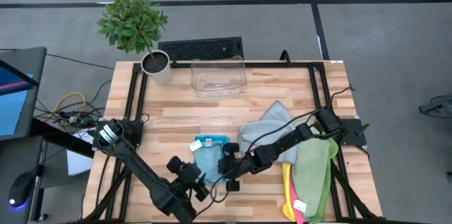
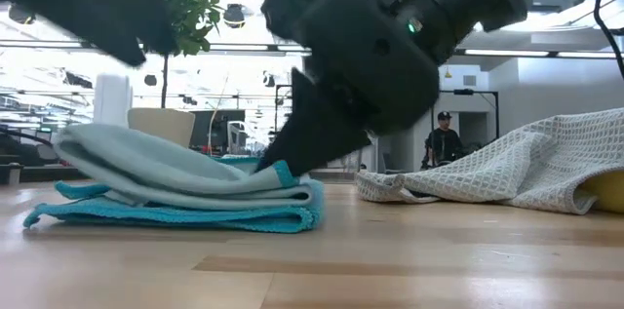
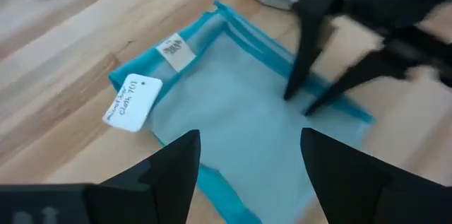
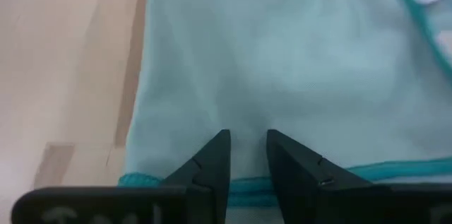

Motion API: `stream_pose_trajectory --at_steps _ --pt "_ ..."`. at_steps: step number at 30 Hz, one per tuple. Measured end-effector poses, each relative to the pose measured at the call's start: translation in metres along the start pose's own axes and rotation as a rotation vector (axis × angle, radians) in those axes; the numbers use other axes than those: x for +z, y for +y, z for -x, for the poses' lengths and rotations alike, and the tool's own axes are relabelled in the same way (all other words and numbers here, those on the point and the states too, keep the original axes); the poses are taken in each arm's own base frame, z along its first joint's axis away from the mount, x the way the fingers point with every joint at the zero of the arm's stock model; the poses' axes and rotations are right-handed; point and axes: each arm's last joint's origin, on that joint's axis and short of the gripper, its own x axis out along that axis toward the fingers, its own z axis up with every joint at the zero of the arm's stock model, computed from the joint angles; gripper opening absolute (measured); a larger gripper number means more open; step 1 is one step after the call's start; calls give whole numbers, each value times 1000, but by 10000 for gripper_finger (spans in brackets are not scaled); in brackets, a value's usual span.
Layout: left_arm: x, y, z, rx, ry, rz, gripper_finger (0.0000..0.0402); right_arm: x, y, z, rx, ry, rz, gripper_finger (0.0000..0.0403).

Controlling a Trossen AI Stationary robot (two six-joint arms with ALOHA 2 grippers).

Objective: Fold microfiber towels
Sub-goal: Stack the folded light blue microfiber cloth on top of the folded blue microfiber cloth

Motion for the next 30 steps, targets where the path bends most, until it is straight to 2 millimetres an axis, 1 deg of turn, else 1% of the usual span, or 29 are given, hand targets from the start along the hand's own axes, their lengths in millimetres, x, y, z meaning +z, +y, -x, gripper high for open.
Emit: stream_pose_trajectory --at_steps 3,6,8,10,12,14,16,19,22,25,30 --pt "-12 3 -19 -23 -8 60 238 7 0 11 -24 -14 3 118" --pt "-24 8 -30 -26 9 68 237 10 4 16 -43 -40 5 118" --pt "-30 10 -37 -43 15 94 237 13 9 17 -24 -85 -1 118" --pt "-36 15 -43 -32 22 88 237 18 20 16 11 -165 -14 118" --pt "-41 17 -48 -40 32 116 237 11 28 13 22 -162 -3 118" --pt "-45 20 -52 -42 28 131 237 1 35 4 34 -142 -24 118" --pt "-47 20 -54 -60 26 148 237 -6 37 0 33 -106 -49 118" --pt "-52 21 -61 -89 28 148 237 -6 40 0 43 -110 -101 118" --pt "-56 24 -68 -114 14 161 237 -12 43 -1 31 -85 -90 118" --pt "-56 28 -74 -100 6 169 237 -10 44 1 44 -89 -112 118" --pt "-56 31 -77 -88 -11 168 237 -13 38 -2 26 -54 -122 118"
